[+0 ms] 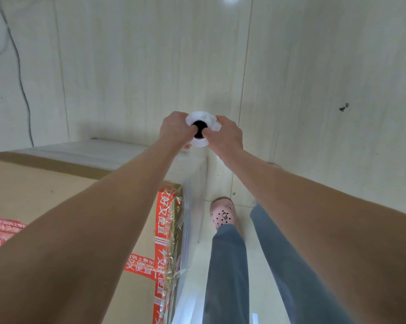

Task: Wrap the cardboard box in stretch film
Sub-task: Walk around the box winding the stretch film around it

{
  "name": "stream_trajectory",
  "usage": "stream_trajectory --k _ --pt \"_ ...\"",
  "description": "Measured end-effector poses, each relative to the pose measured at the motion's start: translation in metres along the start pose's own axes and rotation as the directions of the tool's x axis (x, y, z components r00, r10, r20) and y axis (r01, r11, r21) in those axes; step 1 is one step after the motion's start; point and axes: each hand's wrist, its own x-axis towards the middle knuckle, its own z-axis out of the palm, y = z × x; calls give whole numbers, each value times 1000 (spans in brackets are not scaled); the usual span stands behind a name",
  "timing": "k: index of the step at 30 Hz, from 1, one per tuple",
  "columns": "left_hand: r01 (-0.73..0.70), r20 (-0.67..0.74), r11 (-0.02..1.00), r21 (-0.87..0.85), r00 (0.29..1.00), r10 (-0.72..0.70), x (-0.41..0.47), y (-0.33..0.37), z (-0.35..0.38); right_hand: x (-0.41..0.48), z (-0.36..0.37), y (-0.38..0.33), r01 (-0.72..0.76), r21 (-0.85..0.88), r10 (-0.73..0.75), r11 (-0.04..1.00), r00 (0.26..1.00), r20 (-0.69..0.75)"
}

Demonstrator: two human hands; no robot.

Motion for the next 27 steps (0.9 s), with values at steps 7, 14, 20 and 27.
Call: stream_trajectory --k 7,14,20,27 --pt "5 -7 999 -52 1000 -5 2 -3 -8 2 6 -7 34 -19 -34 999 999 -4" --pt "48 -8 995 83 999 -47 9 -7 -15 3 6 -17 24 -105 -19 994 999 48" --pt "107 -47 967 232 994 -99 14 -3 -12 1 7 -24 -1 -195 15 981 997 73" --pt "130 -38 969 210 991 -125 18 -14 -18 3 22 -33 8 -292 24 956 994 106"
